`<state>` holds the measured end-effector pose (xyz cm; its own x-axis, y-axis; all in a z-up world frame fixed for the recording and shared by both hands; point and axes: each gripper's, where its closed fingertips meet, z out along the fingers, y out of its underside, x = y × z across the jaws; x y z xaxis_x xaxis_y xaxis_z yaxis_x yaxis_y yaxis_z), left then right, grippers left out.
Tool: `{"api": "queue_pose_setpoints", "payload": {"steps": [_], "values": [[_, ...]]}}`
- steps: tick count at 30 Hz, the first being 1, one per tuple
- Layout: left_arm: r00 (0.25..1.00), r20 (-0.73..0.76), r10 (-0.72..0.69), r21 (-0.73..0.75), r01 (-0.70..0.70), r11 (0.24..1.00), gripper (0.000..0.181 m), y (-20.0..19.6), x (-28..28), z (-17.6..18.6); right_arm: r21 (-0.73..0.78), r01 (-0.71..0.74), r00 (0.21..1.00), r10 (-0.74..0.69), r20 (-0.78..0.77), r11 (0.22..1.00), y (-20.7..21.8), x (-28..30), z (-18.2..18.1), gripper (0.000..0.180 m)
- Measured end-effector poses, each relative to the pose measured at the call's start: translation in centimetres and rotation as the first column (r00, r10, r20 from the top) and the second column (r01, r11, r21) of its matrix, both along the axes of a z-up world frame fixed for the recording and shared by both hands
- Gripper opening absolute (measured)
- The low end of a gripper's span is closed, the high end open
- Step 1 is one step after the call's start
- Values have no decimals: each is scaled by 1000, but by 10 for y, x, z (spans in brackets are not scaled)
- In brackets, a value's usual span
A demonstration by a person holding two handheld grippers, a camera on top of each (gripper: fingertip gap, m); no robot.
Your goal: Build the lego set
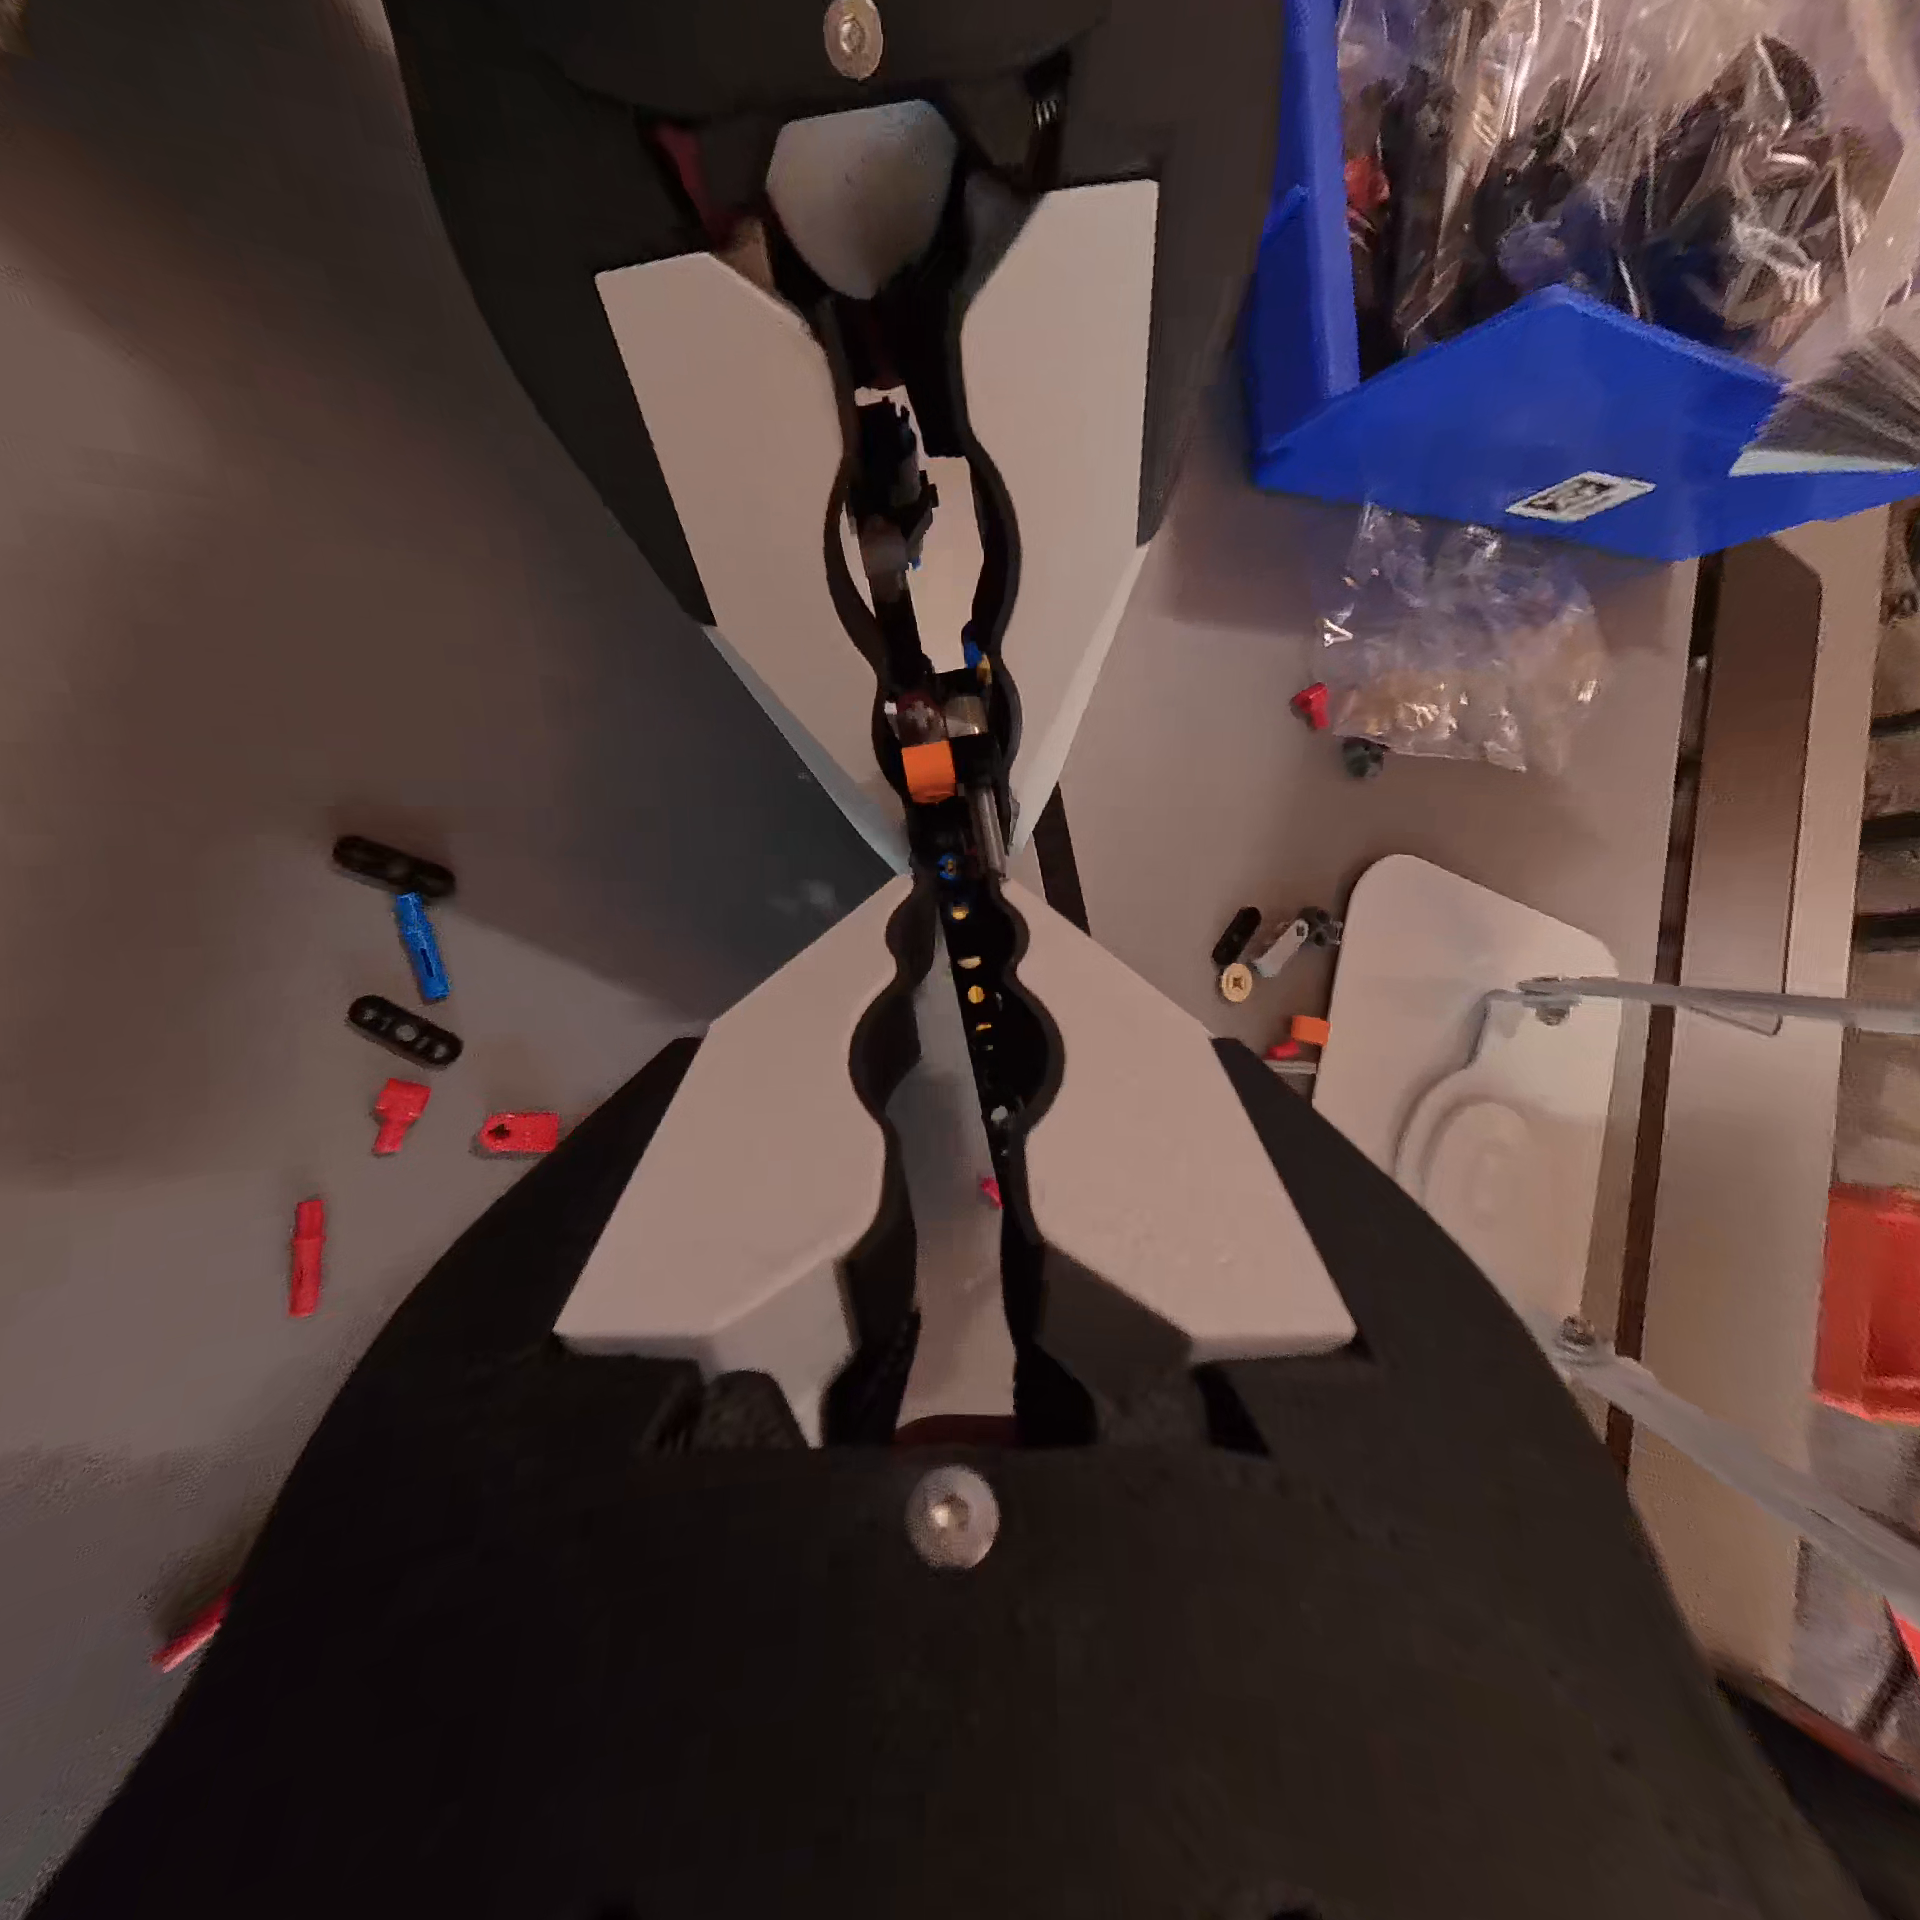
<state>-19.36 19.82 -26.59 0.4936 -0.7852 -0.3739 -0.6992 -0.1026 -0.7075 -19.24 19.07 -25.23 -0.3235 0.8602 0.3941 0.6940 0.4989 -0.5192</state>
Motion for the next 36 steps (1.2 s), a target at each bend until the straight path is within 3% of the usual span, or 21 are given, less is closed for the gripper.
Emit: {"api": "queue_pose_setpoints", "payload": {"steps": [11,20,27,30,36], "values": [[999,15,-39,38,38,999,16,-9,7,5,-175,131,956,-171,-240,976,-13,5,4,5],[999,19,-29,20,28,999,14,-10,14,4,-122,202,924,-230,-305,972,-12,10,7,8],[998,-41,-46,64,48,997,14,-19,22,-2,-275,206,895,-294,-334,939,-22,18,1,7],[998,-40,-53,74,56,996,14,-20,24,-2,-241,204,899,-279,-337,949,-23,20,1,6],[997,-19,-75,69,76,995,15,-20,24,-2,-313,191,874,-307,-376,930,-24,20,1,5]]}}
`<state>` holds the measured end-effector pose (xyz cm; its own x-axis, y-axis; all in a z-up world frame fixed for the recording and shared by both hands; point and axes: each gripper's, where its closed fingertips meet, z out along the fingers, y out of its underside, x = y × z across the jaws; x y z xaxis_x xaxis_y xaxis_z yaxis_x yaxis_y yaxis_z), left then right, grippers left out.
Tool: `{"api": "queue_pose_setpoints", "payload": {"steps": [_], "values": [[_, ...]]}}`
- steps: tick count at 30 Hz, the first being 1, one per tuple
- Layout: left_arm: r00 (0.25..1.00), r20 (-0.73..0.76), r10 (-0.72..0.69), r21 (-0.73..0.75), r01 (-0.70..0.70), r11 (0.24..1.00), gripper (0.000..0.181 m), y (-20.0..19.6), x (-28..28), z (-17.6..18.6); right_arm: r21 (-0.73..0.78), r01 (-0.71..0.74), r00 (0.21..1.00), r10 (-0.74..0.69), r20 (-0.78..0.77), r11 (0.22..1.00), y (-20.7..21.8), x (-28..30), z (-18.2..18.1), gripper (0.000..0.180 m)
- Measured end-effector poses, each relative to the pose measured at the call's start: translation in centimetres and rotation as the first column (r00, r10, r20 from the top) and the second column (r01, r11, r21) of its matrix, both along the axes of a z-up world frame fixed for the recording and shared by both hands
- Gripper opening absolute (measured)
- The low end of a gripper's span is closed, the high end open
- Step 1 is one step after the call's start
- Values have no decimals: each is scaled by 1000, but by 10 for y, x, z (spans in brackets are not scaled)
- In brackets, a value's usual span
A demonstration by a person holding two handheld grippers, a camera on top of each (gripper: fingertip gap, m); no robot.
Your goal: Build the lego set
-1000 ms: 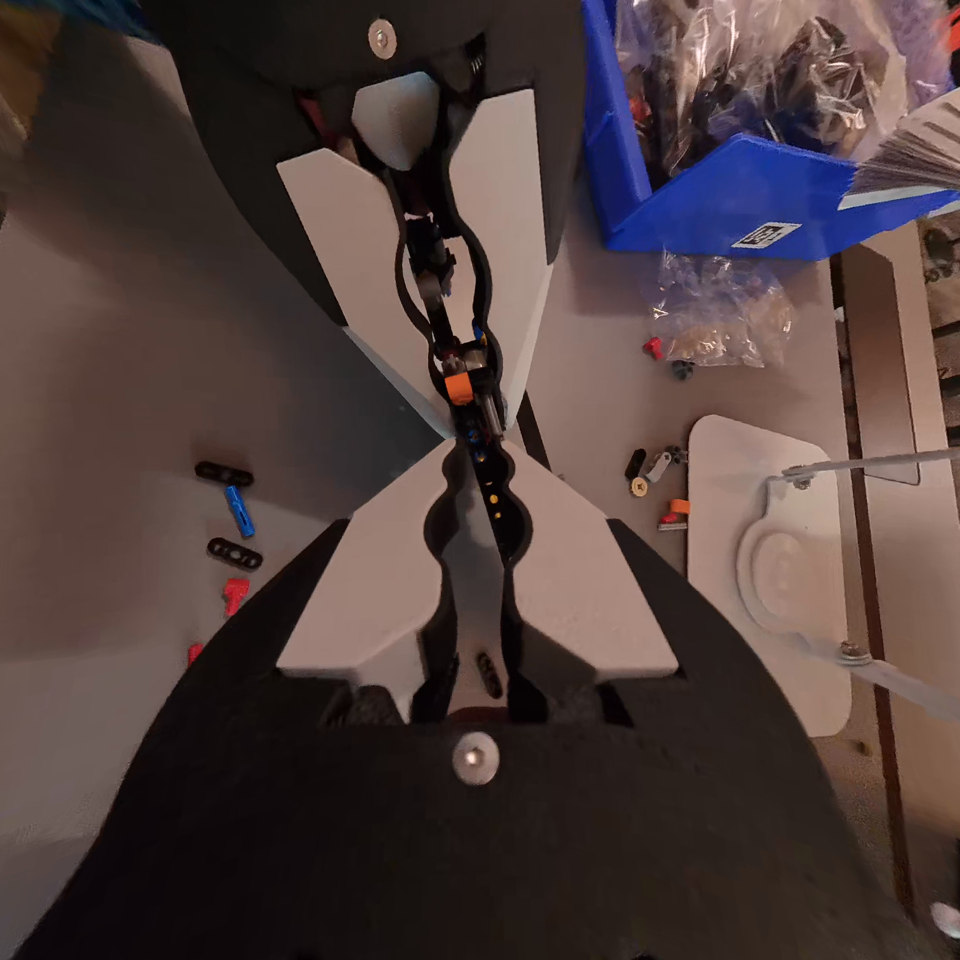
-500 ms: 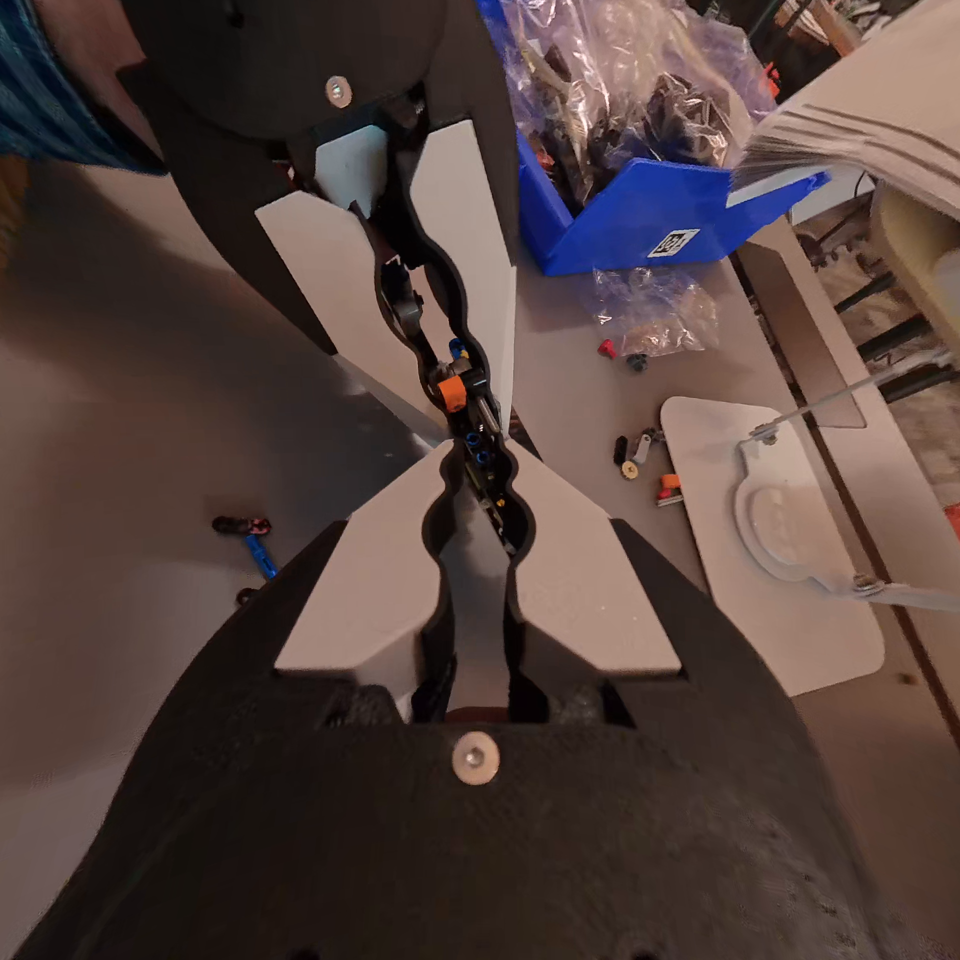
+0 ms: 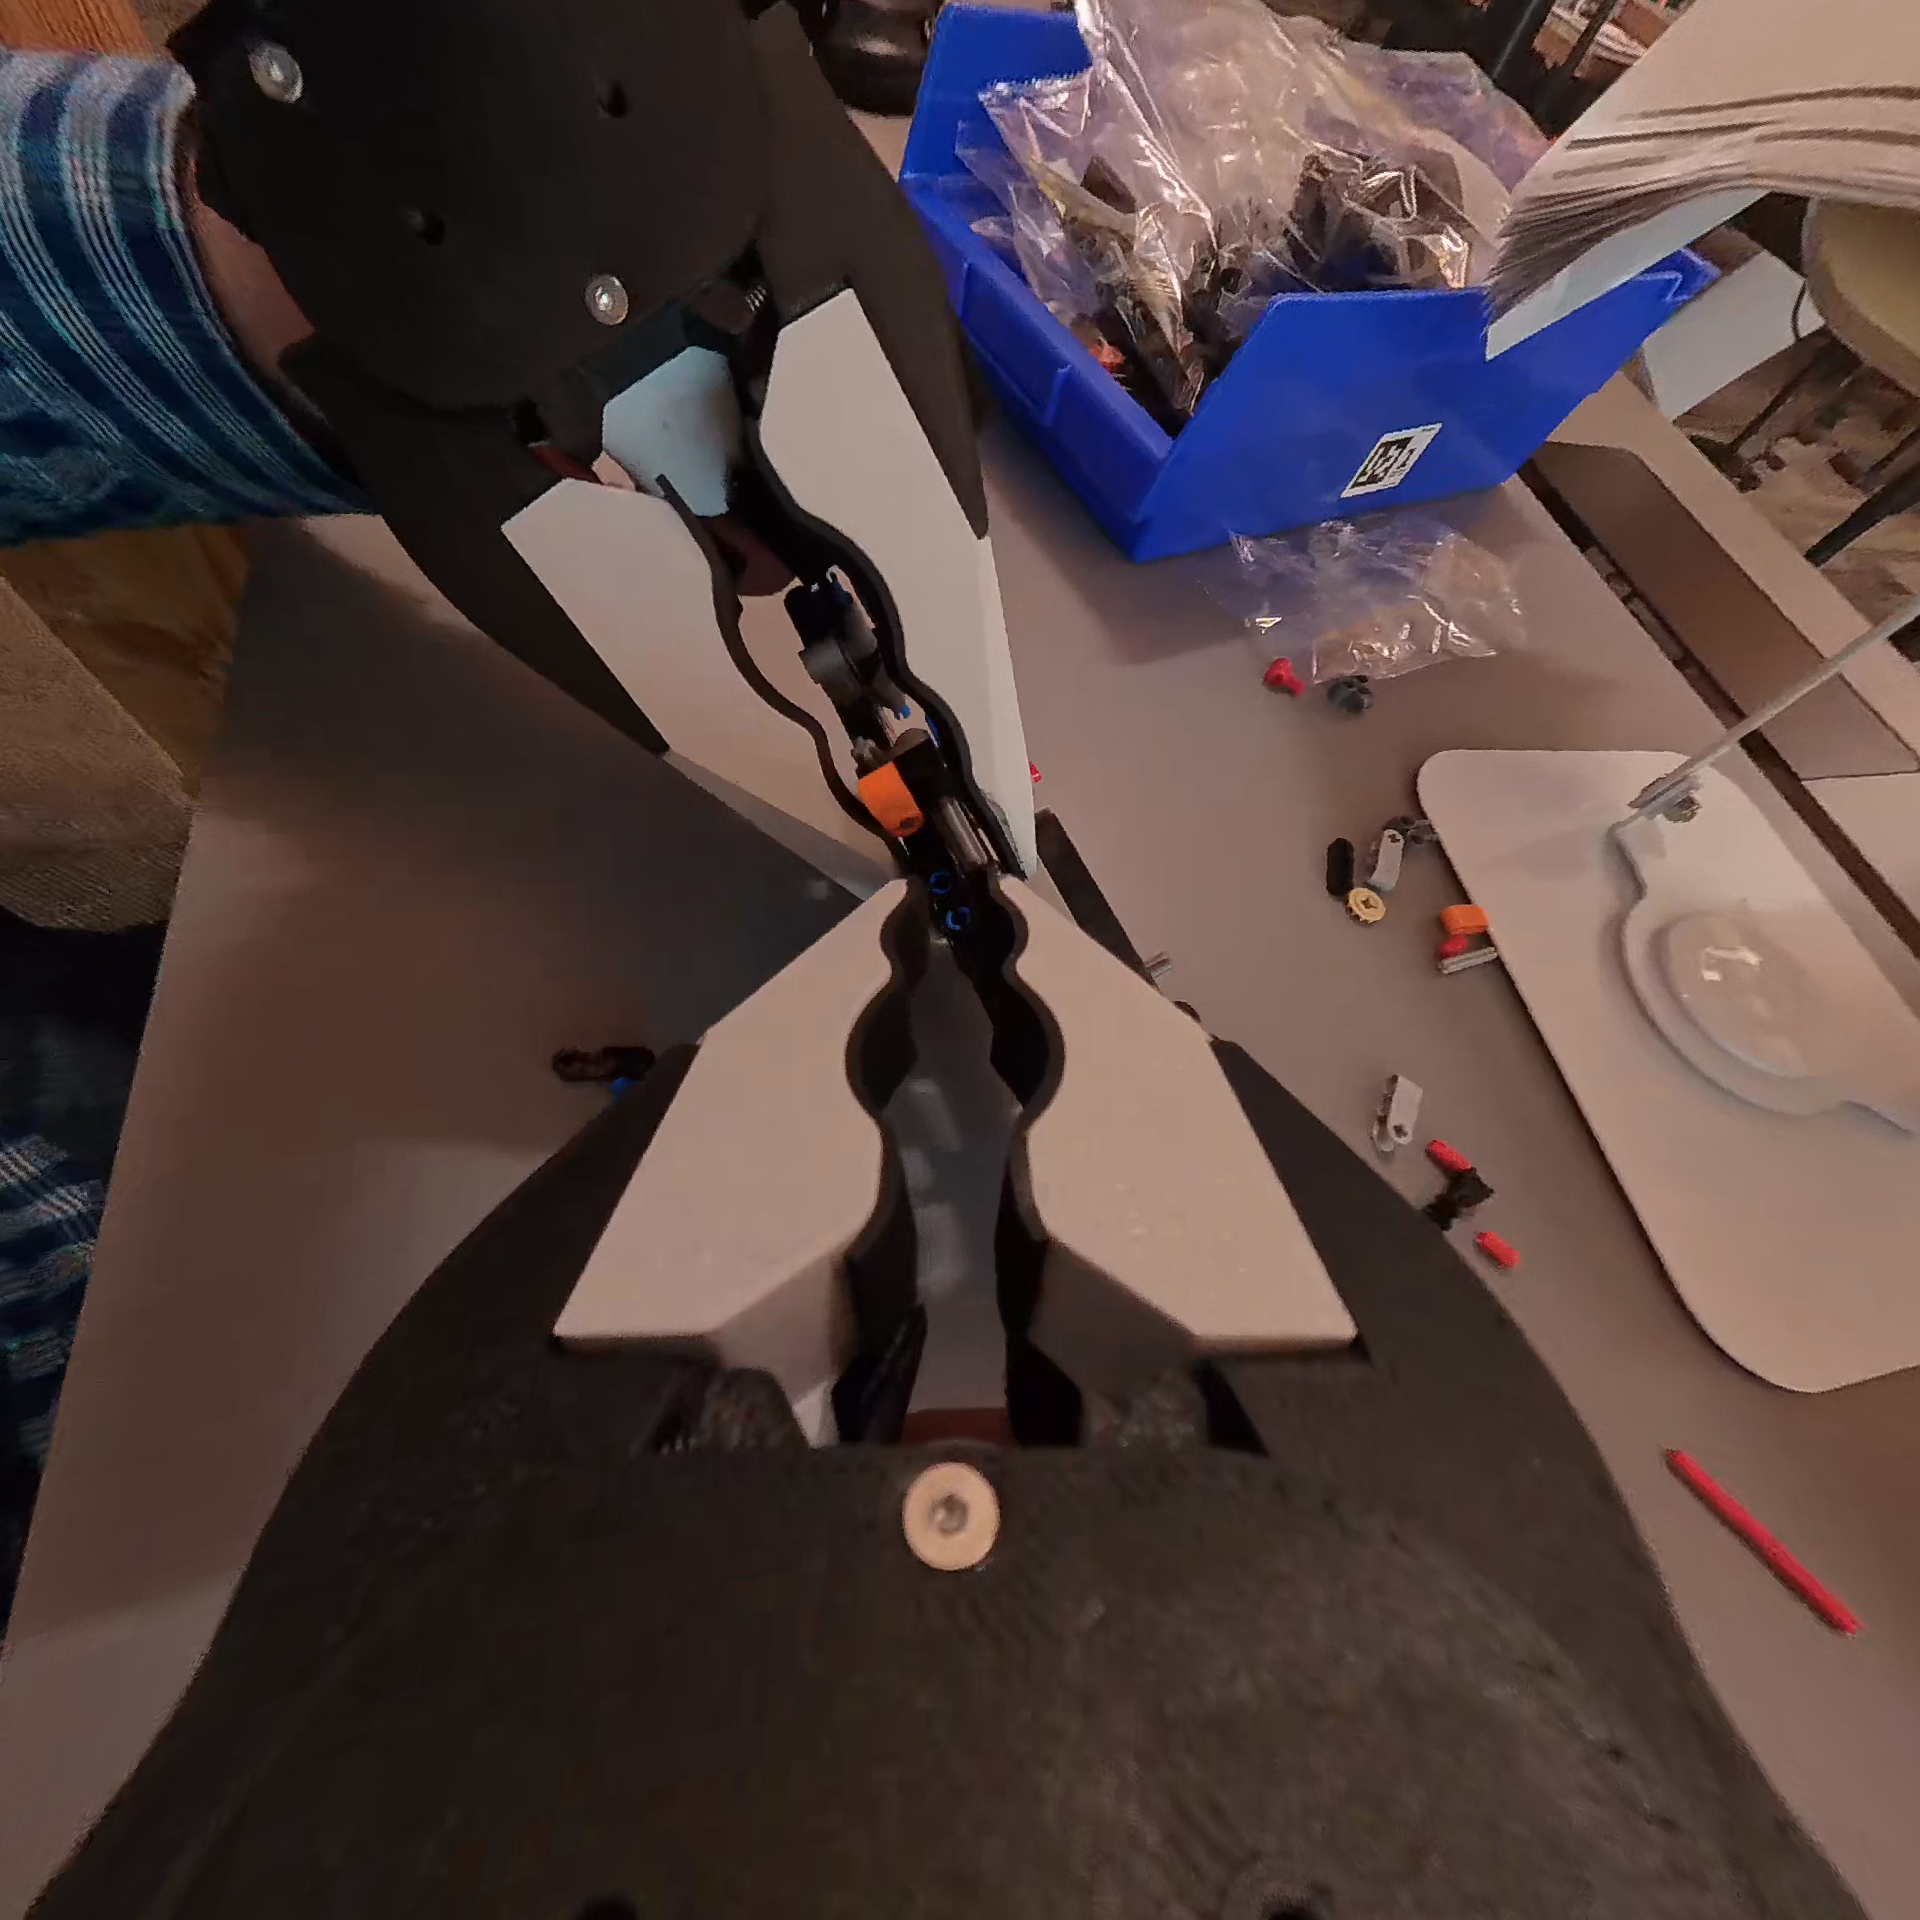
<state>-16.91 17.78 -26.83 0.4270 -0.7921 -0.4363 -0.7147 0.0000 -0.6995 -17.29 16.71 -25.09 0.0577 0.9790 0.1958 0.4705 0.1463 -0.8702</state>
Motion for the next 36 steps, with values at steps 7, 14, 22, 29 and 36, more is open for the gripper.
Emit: {"api": "queue_pose_setpoints", "payload": {"steps": [7,14,22,29,36], "values": [[995,80,-54,-94,62,994,15,0,0,6,27,1,999,0,-43,1000,2,-2,8,4],[994,94,-55,-115,66,991,15,3,0,8,-23,31,995,-33,-89,999,4,-2,12,4],[994,92,-65,-119,76,990,15,3,1,7,-43,32,994,-37,-101,999,5,-2,12,4],[994,51,-93,-192,101,976,14,-3,3,5,139,-15,994,-1,112,990,1,2,8,5],[986,24,-163,-318,162,934,12,-8,7,7,-10,-148,930,143,339,989,-1,8,9,5]]}}
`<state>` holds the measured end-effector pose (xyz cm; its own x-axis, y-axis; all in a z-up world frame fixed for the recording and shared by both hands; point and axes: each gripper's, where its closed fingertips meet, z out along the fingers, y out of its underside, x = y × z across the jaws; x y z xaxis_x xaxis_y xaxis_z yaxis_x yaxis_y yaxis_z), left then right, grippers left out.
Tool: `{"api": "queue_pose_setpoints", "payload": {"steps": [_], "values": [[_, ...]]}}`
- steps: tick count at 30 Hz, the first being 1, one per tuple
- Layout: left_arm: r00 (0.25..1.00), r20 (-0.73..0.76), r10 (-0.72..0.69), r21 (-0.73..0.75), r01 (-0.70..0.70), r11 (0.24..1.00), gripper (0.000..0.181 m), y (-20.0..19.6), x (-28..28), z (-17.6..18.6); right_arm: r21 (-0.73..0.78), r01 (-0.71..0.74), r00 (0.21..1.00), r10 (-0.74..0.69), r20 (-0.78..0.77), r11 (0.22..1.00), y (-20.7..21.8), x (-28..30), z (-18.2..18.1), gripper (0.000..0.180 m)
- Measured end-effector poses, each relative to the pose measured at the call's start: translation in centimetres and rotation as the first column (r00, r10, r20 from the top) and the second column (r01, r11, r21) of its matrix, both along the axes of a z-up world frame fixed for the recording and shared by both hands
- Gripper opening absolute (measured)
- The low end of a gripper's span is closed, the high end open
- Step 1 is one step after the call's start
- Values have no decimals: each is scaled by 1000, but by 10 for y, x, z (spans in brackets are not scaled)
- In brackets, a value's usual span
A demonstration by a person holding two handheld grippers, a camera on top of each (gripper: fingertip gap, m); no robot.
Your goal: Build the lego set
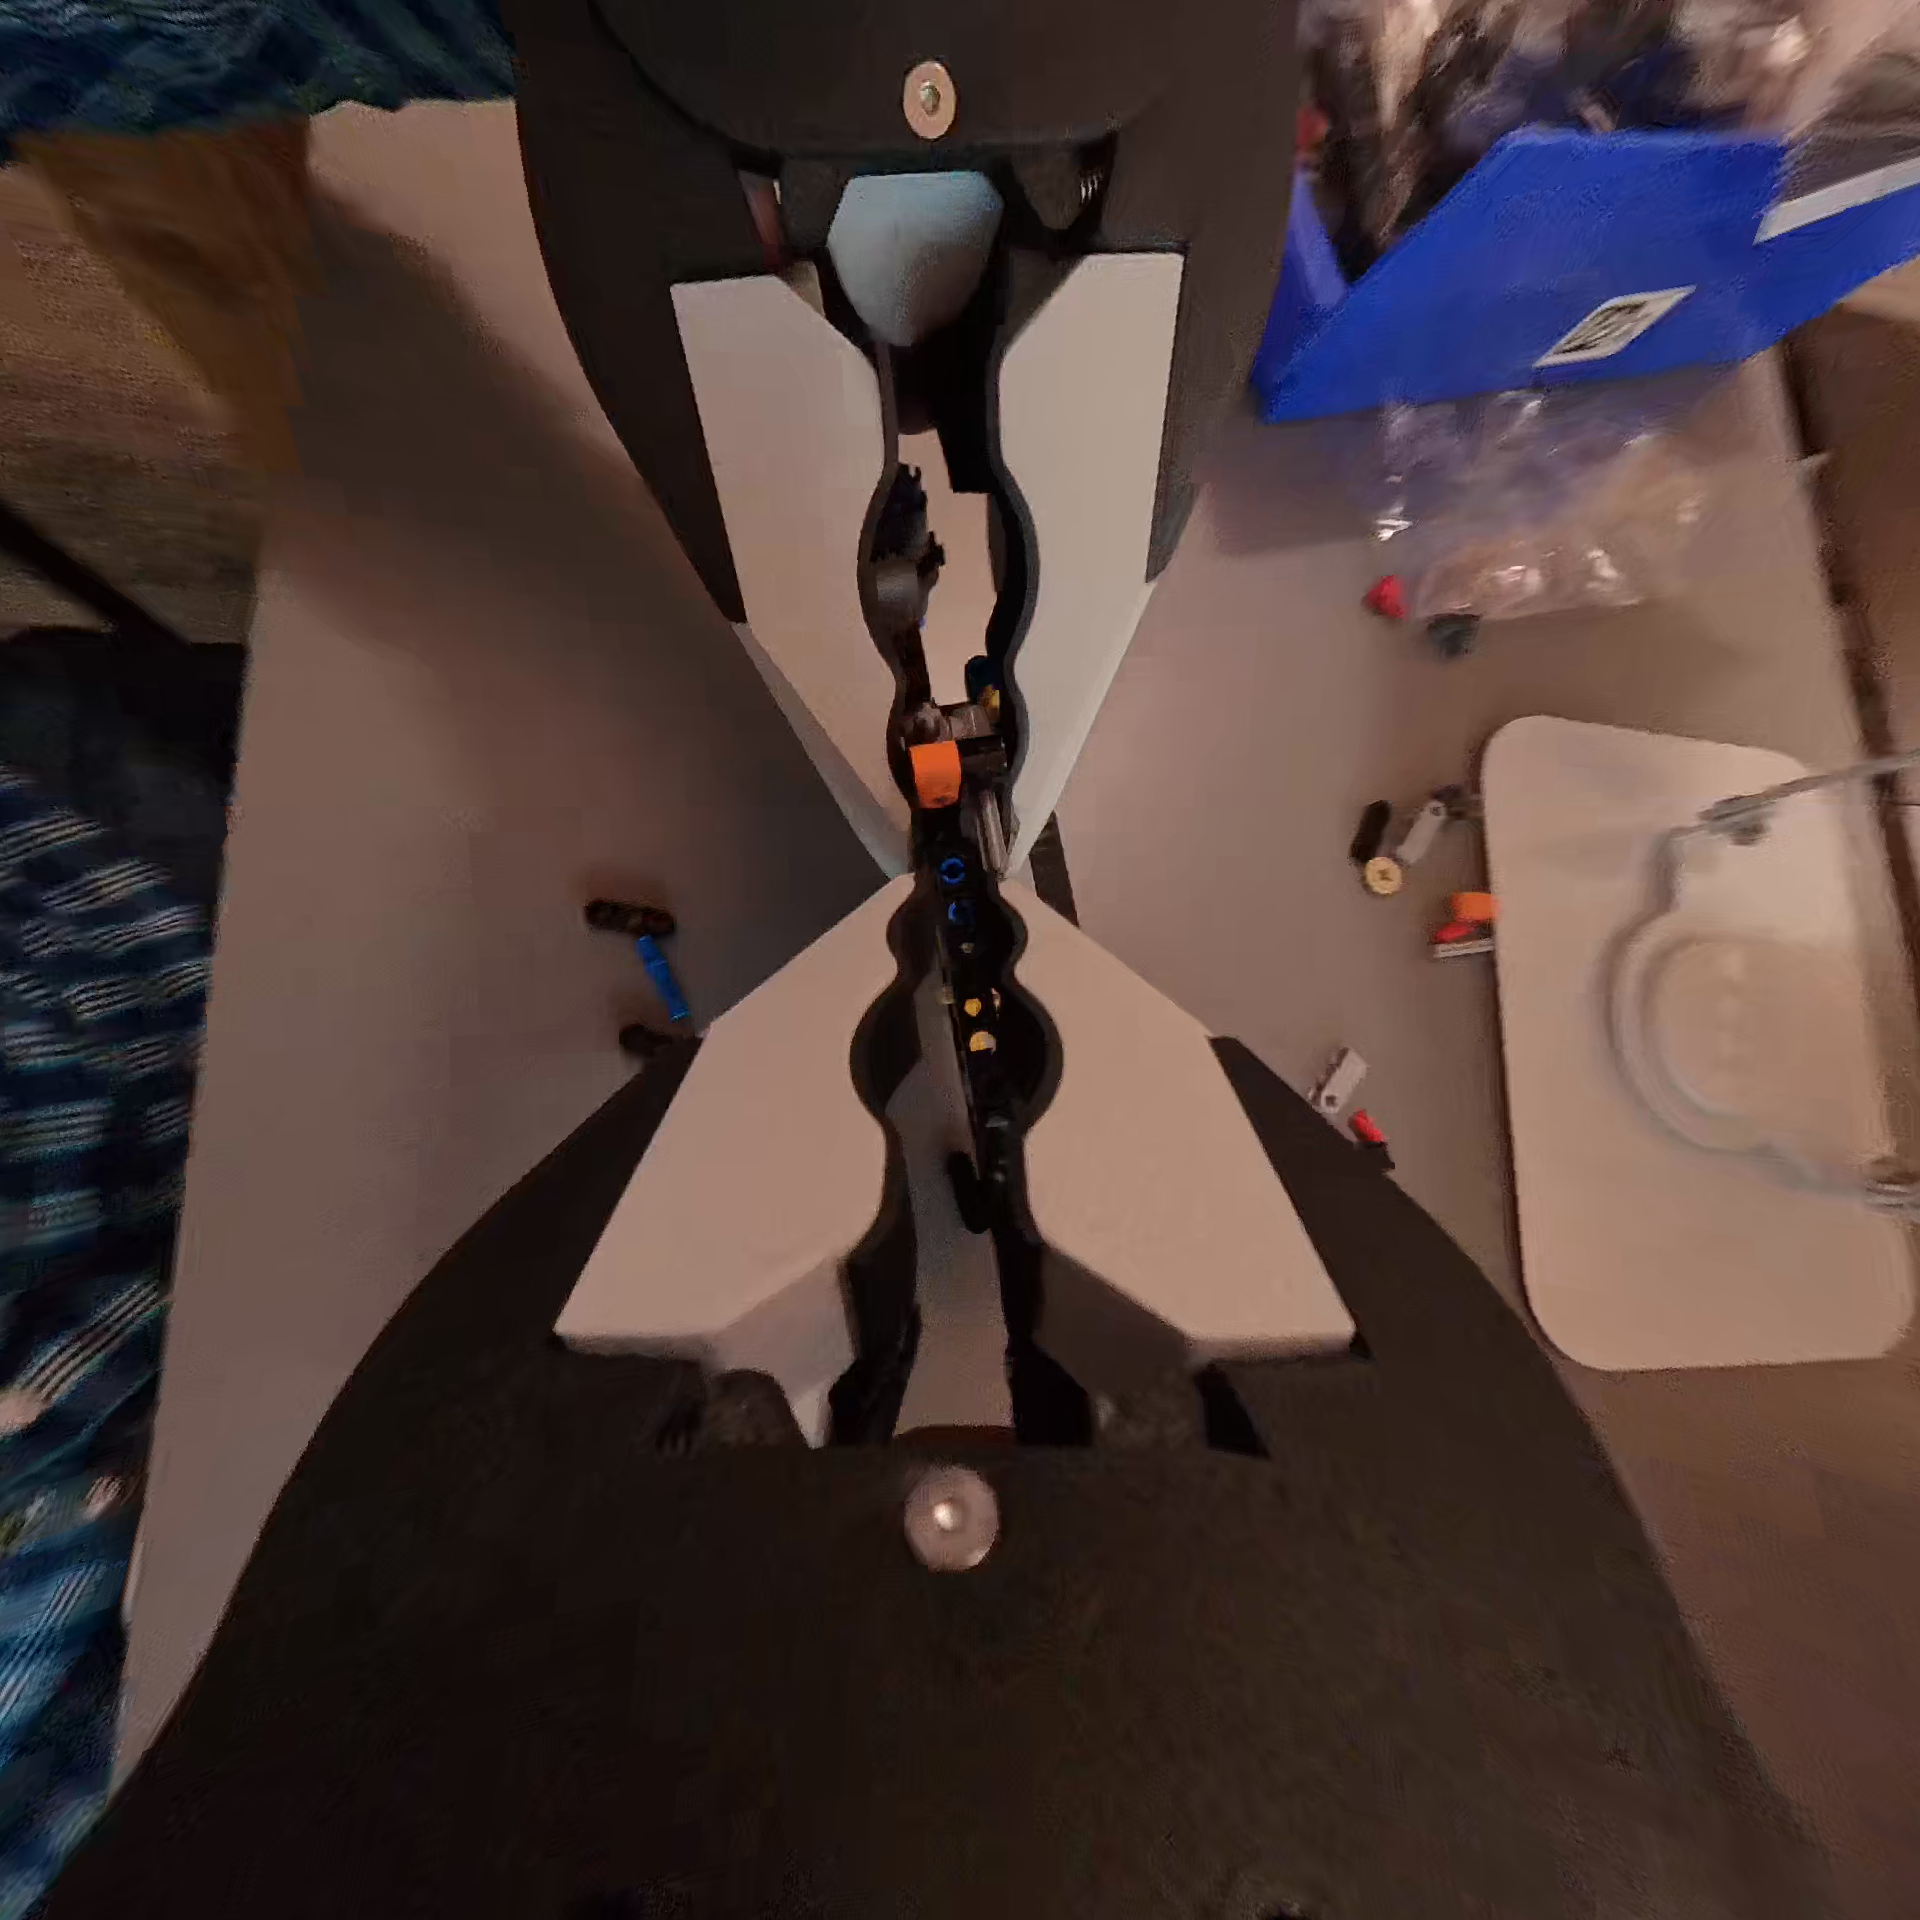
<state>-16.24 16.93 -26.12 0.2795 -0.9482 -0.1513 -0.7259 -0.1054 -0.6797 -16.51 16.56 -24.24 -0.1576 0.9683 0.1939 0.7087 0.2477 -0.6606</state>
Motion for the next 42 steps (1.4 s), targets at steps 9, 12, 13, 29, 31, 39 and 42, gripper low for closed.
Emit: {"api": "queue_pose_setpoints", "payload": {"steps": [9,12,13,29,31,39,42], "values": [[998,54,-27,-159,35,987,12,9,-1,3,-163,-172,933,214,290,972,13,1,0,4],[998,66,2,-151,8,988,13,14,-2,3,-186,-193,921,243,303,963,17,0,0,3],[997,70,27,-130,-17,991,15,18,-3,5,-188,-186,923,237,302,964,19,-1,1,3],[951,78,300,114,-308,945,23,22,-26,14,-294,-123,952,197,236,948,22,-6,2,4],[948,79,308,109,-315,943,22,21,-25,14,-289,-119,953,191,236,950,23,-5,2,4],[958,73,276,122,-284,951,20,19,-27,13,-235,-134,959,186,214,963,21,-8,2,4],[963,64,263,109,-269,957,19,18,-27,13,-182,-145,956,185,226,973,21,-8,-1,4]]}}
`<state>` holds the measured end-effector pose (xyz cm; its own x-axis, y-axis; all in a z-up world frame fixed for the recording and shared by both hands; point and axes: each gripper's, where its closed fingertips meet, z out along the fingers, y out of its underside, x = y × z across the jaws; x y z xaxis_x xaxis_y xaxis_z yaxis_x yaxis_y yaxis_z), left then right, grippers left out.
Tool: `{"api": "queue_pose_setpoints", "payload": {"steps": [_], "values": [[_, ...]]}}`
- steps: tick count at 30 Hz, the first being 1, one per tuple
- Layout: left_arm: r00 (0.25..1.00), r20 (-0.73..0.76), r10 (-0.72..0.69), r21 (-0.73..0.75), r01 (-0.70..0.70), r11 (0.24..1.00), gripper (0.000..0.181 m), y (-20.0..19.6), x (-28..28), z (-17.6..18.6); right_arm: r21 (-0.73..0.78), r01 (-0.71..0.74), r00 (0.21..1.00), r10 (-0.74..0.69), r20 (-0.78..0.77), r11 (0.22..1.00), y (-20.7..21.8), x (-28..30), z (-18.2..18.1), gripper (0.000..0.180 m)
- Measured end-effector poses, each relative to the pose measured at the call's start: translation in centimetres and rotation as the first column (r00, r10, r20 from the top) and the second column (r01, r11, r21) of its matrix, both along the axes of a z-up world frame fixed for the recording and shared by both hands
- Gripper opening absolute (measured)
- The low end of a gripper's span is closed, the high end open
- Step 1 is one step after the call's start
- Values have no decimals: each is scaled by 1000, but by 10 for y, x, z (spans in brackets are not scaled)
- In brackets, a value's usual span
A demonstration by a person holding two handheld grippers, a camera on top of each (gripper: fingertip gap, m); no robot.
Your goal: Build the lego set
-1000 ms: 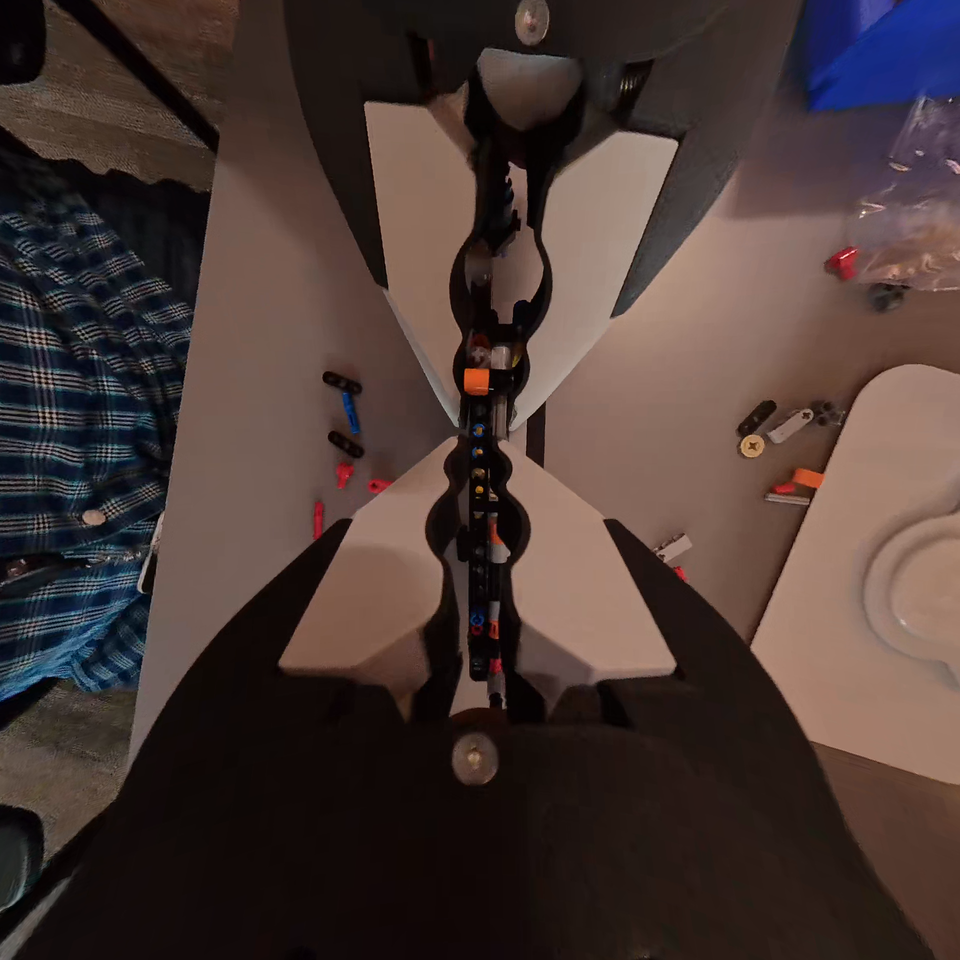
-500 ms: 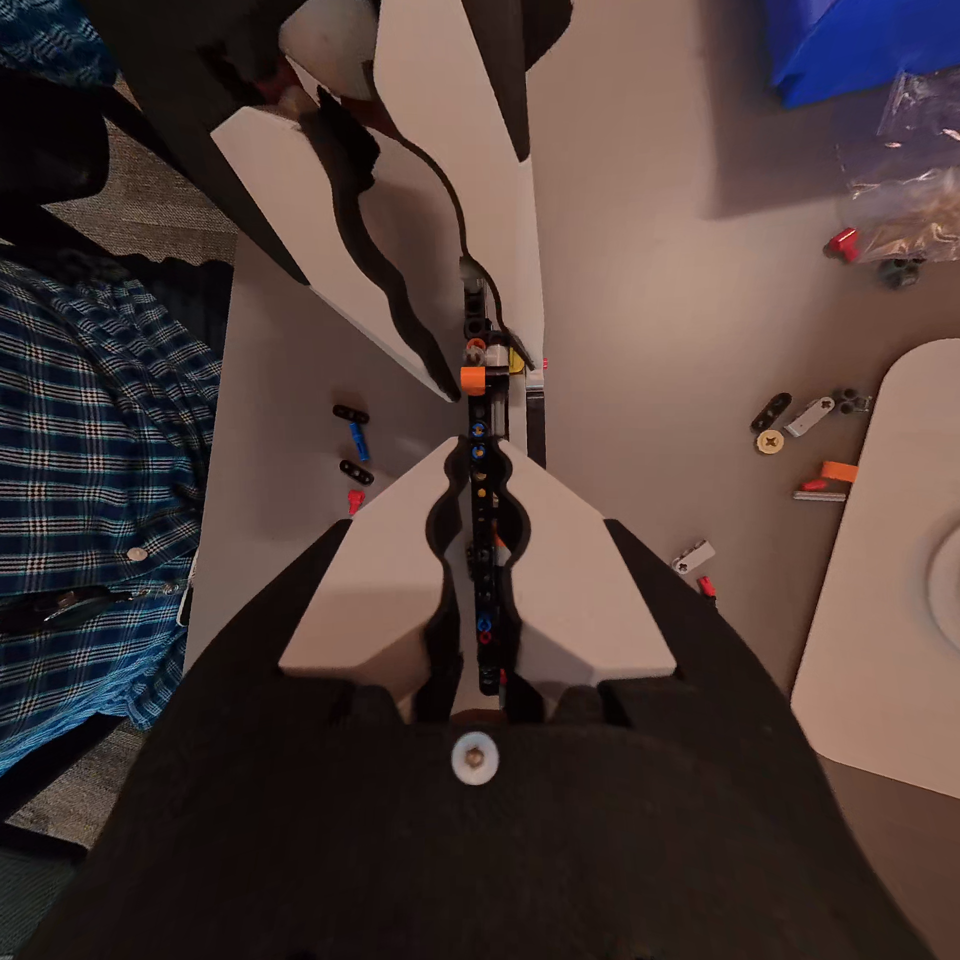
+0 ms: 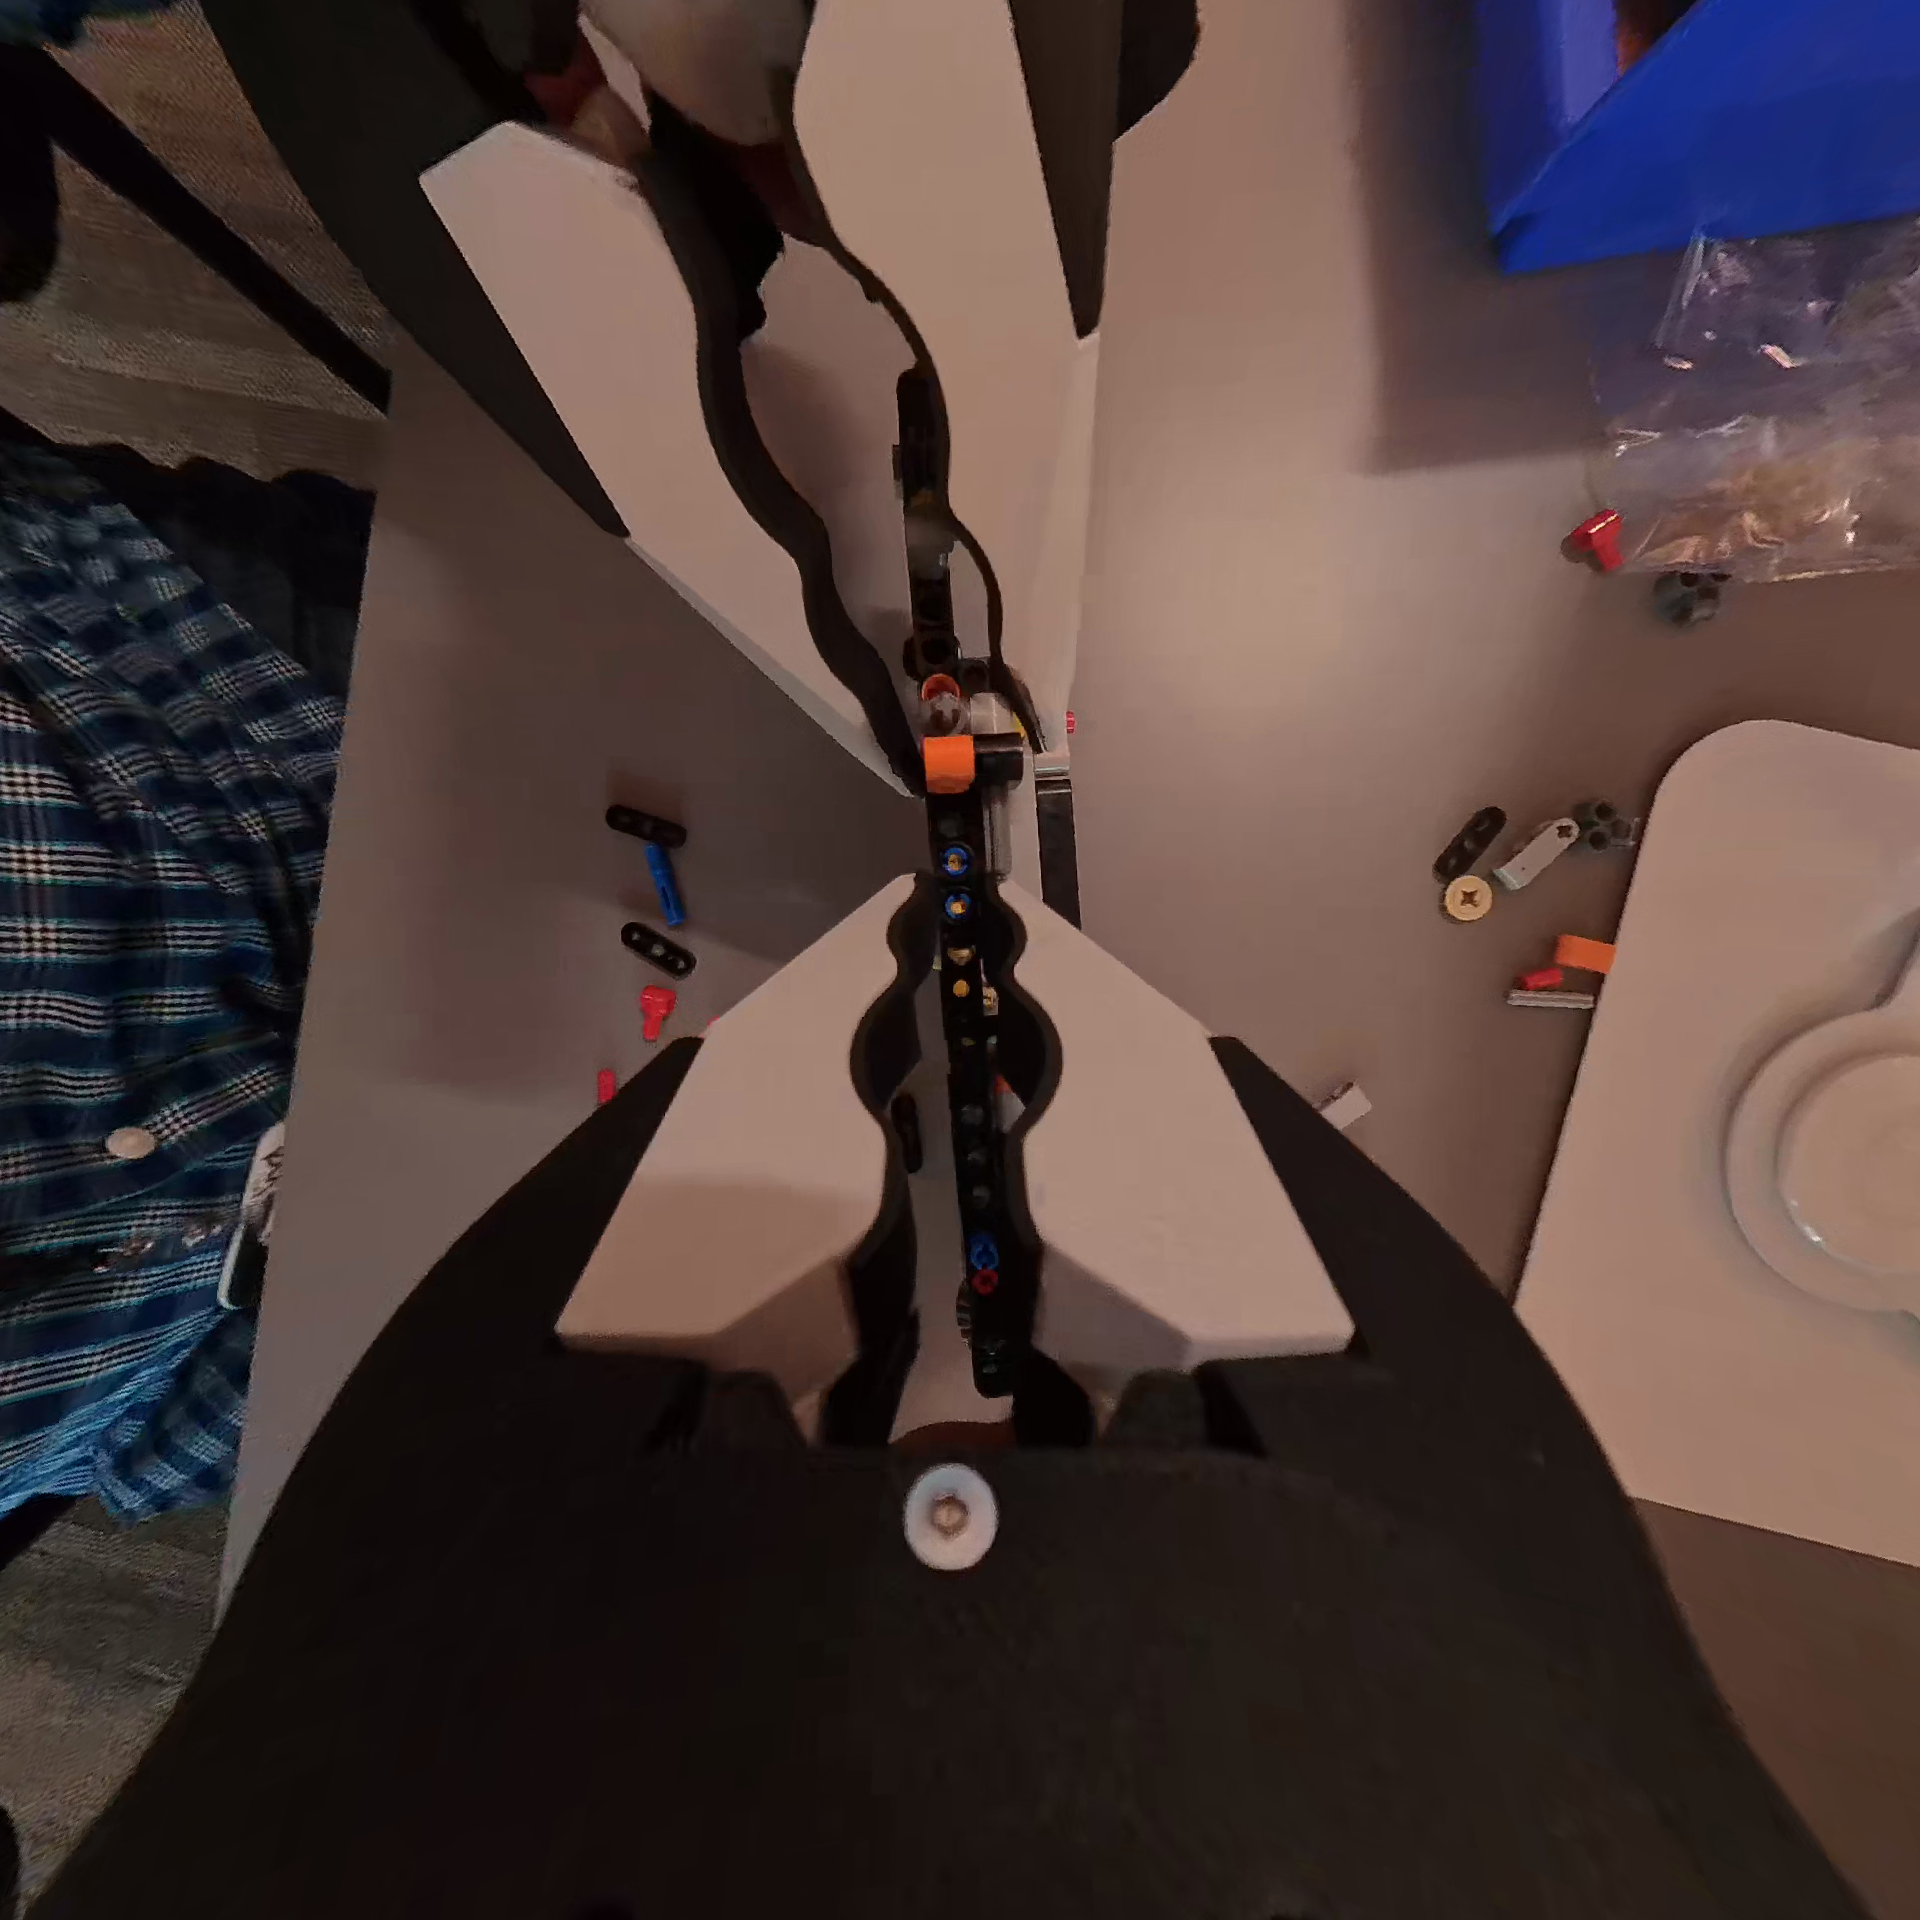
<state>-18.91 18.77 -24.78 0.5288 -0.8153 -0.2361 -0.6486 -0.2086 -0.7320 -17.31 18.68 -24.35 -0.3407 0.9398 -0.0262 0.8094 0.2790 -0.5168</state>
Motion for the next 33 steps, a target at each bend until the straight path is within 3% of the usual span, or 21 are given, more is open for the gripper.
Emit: {"api": "queue_pose_setpoints", "payload": {"steps": [5,7,12,14,19,26,28,33], "values": [[1000,5,4,-2,-4,1000,19,1,0,0,-2,12,1000,-12,-6,1000,-1,0,-1,4],[999,24,33,11,-33,999,32,3,0,7,-17,29,1000,-29,-12,999,0,-1,-1,4],[995,39,95,64,-98,993,36,-3,5,18,-35,53,998,-54,-27,998,2,-1,-1,4],[991,-19,129,153,-125,980,34,-6,5,23,-47,57,998,-58,-35,997,1,-2,-1,4],[989,-65,136,212,-120,970,20,-25,26,26,-80,68,997,-70,-30,994,2,-1,0,4],[942,-202,267,310,-197,930,18,-16,20,2,-58,56,998,-58,-34,997,0,0,-1,4],[931,-180,319,354,-241,904,18,-15,16,6,-28,51,998,-52,-42,998,-2,2,-1,4],[925,-85,371,375,-315,872,38,-19,11,20,45,44,997,-41,-61,998,-5,5,-2,3]]}}
